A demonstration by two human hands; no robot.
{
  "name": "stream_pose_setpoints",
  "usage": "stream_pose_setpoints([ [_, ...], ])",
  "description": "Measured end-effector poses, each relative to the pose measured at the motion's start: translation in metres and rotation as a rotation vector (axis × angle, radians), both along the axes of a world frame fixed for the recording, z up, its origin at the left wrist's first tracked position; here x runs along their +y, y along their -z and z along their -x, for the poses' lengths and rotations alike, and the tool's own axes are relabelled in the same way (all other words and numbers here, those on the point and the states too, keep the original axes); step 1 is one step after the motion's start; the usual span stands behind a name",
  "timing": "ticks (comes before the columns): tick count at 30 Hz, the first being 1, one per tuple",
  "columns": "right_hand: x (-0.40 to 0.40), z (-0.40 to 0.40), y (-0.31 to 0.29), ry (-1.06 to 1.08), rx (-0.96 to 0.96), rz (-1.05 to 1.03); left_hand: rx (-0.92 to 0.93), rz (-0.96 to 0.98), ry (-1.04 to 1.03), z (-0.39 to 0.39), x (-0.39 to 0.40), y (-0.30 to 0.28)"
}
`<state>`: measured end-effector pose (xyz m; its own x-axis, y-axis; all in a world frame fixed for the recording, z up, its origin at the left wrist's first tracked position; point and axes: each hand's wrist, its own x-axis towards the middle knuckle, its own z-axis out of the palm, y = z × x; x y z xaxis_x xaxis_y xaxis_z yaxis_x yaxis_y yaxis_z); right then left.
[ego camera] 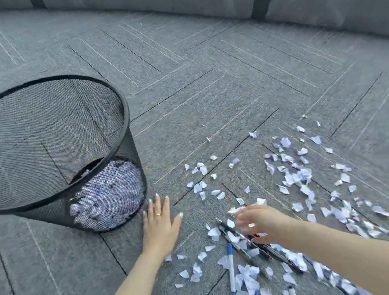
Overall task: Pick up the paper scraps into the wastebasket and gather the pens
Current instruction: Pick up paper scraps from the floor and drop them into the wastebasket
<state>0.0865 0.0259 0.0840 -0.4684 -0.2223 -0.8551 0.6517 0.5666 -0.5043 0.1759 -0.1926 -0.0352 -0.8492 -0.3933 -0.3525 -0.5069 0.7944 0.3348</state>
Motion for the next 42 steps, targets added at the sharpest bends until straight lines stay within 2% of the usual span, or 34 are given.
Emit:
stream_pose_setpoints([
  [5,0.003,-0.005,0.012,-0.059,-0.002,-0.005,0.117,-0.164,0.275,-0.025,0.056,-0.001],
  [9,-0.001,-0.008,0.013,-0.092,0.020,0.036,0.237,-0.284,0.220,-0.004,0.061,-0.011],
  [12,0.000,-0.012,0.015,-0.111,0.026,0.045,0.269,-0.155,0.204,0.047,0.054,-0.023],
  [16,0.001,-0.018,0.019,-0.034,0.074,0.029,0.076,0.015,0.214,0.114,0.046,-0.024],
  [19,0.008,-0.027,0.025,0.047,0.259,0.006,-0.033,0.015,0.275,0.135,0.044,-0.013],
  [21,0.019,-0.028,0.032,0.048,0.452,-0.054,-0.016,0.017,0.330,0.132,0.041,-0.006],
  [24,0.040,-0.018,0.055,-0.123,0.779,-0.235,0.112,-0.089,0.332,0.101,0.038,-0.006],
  [27,0.051,-0.001,0.073,-0.195,0.905,-0.339,0.106,-0.199,0.386,0.048,0.035,-0.014],
  [30,0.049,0.003,0.078,-0.238,0.925,-0.386,0.036,-0.186,0.477,-0.005,0.041,-0.015],
  [34,0.049,-0.018,0.086,-0.339,0.897,-0.409,-0.063,-0.054,0.524,-0.038,0.058,-0.002],
  [37,0.061,-0.028,0.094,-0.338,0.863,-0.435,0.020,0.120,0.538,-0.038,0.067,0.005],
  [42,0.083,-0.023,0.095,-0.053,0.809,-0.581,0.202,0.192,0.431,-0.018,0.072,0.010],
])
